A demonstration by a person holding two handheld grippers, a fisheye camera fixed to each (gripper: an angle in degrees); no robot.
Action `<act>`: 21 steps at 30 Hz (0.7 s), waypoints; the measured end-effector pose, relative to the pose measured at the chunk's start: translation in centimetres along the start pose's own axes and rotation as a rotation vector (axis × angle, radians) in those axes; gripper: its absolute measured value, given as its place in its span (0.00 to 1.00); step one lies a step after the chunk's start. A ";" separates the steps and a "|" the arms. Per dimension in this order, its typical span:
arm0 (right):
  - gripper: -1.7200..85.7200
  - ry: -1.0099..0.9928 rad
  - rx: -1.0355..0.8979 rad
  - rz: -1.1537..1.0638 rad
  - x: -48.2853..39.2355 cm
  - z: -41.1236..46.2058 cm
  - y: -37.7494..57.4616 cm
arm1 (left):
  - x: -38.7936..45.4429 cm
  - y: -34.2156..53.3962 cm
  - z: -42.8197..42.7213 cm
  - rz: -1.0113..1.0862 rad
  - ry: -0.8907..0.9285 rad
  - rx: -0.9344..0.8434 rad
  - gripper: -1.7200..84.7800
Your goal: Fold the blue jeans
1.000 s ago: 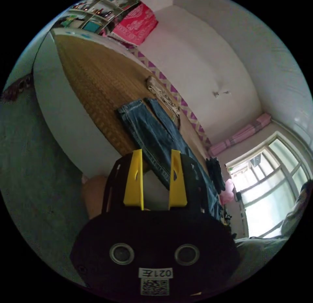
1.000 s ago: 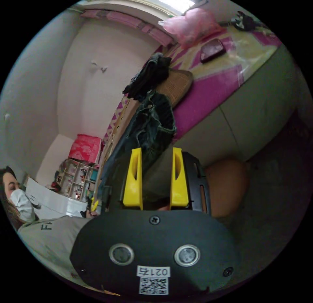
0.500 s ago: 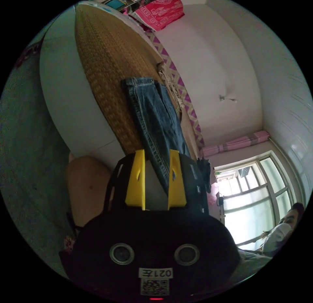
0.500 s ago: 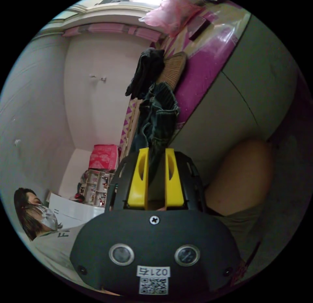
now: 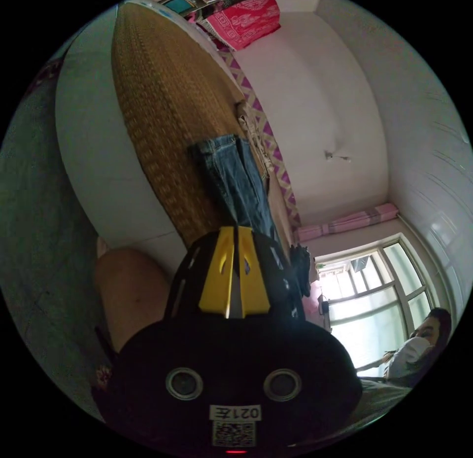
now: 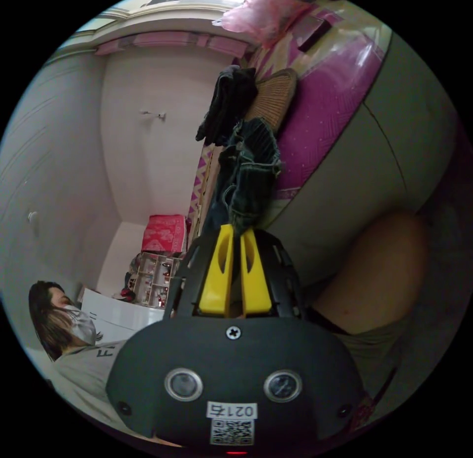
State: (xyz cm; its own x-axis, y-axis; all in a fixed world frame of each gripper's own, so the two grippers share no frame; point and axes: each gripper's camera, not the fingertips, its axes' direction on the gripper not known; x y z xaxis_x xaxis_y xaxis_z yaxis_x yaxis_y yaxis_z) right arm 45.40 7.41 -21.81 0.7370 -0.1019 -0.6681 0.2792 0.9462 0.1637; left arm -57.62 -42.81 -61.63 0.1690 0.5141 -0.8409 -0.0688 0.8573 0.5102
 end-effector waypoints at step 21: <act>0.07 0.120 -0.244 -0.039 -9.0 21.0 -21.4 | 18.8 -19.3 31.8 0.283 -0.357 -0.425 0.02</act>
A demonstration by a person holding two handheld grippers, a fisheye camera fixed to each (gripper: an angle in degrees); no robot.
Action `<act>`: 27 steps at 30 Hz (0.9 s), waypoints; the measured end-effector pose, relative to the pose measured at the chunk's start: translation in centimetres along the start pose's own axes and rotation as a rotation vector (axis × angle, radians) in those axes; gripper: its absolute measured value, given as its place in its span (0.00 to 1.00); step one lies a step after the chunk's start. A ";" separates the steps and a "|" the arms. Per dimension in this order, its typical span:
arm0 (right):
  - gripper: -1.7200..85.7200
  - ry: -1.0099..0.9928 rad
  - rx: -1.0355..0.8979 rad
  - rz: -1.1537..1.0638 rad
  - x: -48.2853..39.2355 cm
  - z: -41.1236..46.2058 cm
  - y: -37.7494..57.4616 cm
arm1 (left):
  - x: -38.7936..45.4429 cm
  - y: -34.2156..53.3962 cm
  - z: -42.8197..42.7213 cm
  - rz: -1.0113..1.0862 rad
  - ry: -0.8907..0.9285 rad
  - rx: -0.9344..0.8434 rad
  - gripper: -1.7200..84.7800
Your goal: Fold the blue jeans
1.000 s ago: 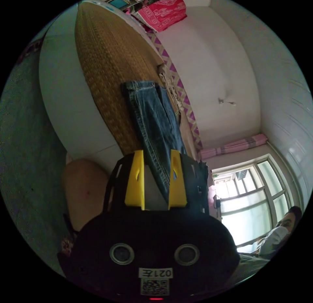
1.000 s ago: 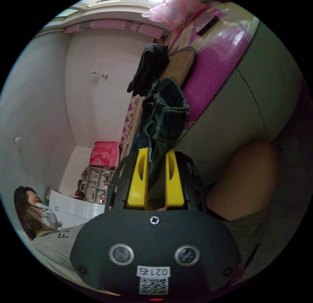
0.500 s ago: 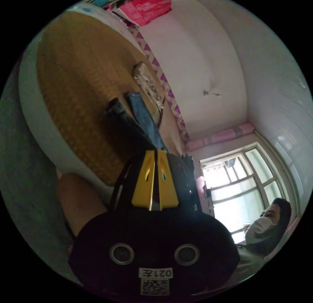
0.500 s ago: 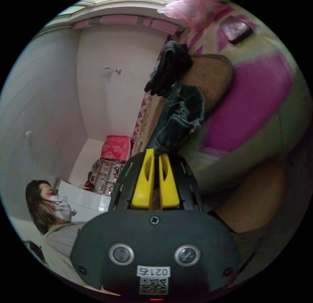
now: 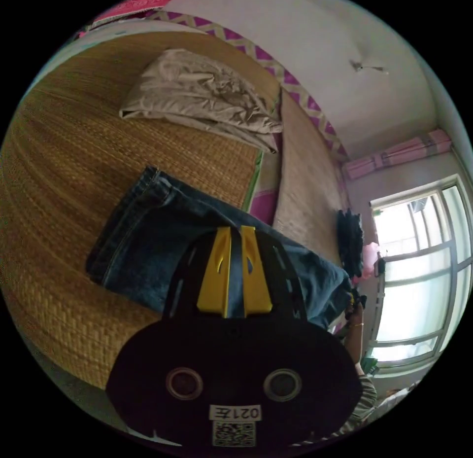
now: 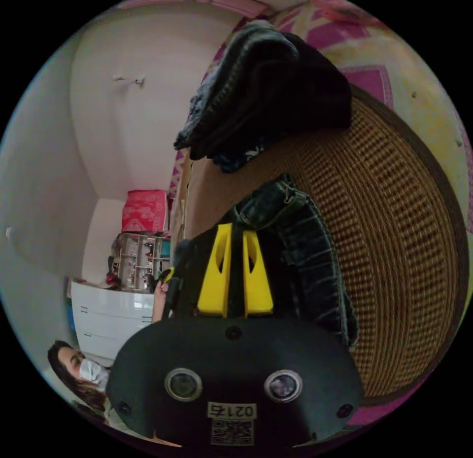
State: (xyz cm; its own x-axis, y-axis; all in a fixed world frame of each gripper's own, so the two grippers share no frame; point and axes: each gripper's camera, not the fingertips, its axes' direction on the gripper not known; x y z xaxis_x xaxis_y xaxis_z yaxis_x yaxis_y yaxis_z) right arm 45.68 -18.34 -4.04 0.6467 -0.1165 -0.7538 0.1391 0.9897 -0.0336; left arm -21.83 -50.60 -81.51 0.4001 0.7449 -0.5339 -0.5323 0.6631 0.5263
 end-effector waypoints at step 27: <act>0.02 0.898 -0.038 -0.700 -21.2 17.8 14.4 | 12.6 7.2 5.9 0.563 -0.323 -0.020 0.01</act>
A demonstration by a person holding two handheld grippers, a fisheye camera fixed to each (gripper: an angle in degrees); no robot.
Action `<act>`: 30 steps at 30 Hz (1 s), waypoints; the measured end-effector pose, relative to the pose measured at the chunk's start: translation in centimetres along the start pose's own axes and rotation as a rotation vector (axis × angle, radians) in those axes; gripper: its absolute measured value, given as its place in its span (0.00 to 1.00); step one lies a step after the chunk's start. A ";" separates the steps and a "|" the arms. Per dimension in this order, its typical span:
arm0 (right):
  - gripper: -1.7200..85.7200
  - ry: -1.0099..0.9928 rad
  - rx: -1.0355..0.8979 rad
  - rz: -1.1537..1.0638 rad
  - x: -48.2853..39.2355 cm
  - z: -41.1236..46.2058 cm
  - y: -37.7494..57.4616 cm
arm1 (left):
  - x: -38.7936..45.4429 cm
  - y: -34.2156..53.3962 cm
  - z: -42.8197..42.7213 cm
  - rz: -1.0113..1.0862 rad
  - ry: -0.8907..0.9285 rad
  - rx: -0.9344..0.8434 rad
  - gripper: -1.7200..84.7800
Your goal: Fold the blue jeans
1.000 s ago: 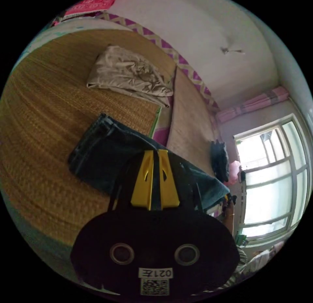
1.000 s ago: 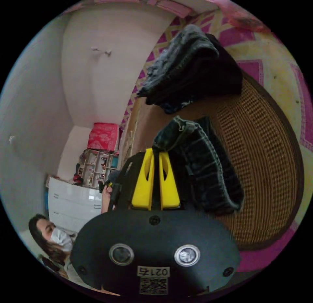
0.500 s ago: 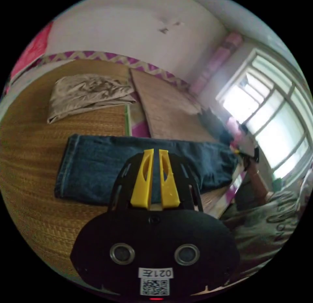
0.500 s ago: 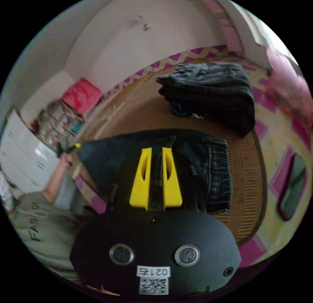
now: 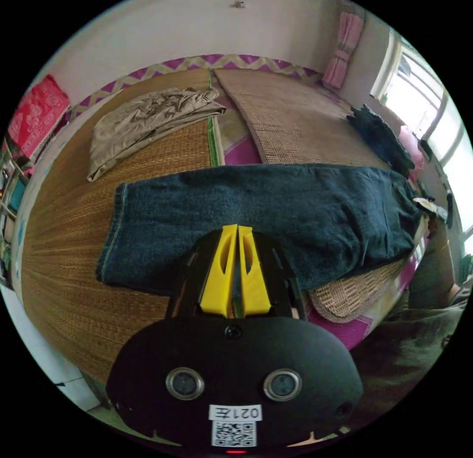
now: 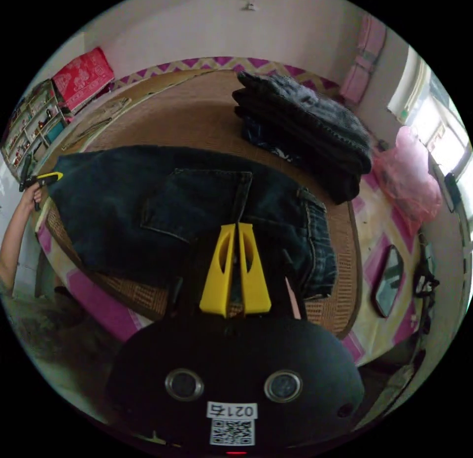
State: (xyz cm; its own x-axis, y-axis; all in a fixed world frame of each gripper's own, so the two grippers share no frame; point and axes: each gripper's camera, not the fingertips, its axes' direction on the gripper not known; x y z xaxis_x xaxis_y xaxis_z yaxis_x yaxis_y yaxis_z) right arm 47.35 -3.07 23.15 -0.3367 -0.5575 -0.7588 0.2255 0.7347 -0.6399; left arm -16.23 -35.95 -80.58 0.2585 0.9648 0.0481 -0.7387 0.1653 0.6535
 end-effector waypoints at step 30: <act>0.01 -0.102 0.048 -0.039 -5.9 -0.1 4.4 | -11.5 13.5 -6.1 -0.818 0.357 0.287 0.17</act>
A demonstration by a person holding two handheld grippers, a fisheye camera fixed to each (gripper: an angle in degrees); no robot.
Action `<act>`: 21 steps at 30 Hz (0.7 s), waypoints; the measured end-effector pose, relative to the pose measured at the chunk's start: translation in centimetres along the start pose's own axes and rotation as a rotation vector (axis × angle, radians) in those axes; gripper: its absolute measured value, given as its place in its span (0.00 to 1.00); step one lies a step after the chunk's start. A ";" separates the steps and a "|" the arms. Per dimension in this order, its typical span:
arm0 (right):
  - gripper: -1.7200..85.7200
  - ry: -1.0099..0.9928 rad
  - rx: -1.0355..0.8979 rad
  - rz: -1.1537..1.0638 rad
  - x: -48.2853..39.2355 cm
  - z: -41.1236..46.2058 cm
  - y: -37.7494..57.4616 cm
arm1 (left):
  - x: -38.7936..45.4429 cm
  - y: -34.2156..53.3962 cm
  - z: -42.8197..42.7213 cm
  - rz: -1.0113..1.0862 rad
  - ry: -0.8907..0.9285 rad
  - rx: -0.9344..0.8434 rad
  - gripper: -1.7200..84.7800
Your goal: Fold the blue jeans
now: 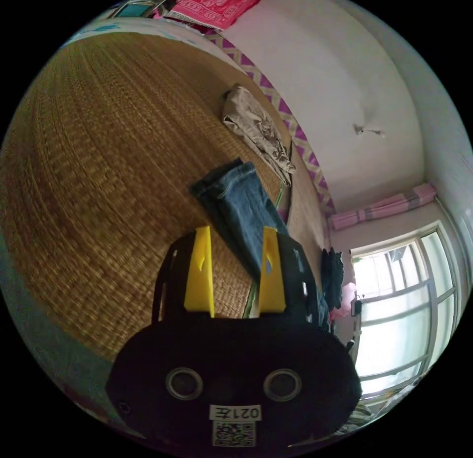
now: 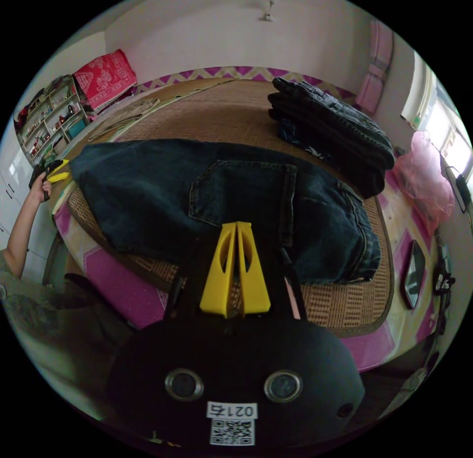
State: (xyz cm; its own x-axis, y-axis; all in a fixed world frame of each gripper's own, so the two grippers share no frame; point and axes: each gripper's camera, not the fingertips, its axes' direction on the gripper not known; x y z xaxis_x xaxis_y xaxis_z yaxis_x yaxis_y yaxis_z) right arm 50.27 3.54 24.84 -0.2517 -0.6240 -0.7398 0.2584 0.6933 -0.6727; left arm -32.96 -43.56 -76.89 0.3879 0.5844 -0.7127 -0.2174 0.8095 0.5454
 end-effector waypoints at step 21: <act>0.01 -0.100 0.092 0.076 6.0 -1.7 4.9 | 33.3 17.4 0.6 0.815 -0.002 0.224 0.01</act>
State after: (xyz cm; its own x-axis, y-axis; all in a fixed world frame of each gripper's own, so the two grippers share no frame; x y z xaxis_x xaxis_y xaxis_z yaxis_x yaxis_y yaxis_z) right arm 48.41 3.85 17.09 -0.1358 -0.6070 -0.7830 0.3582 0.7068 -0.6100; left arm -23.27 -10.07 -90.86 0.1883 0.9804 -0.0583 -0.2476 0.1048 0.9632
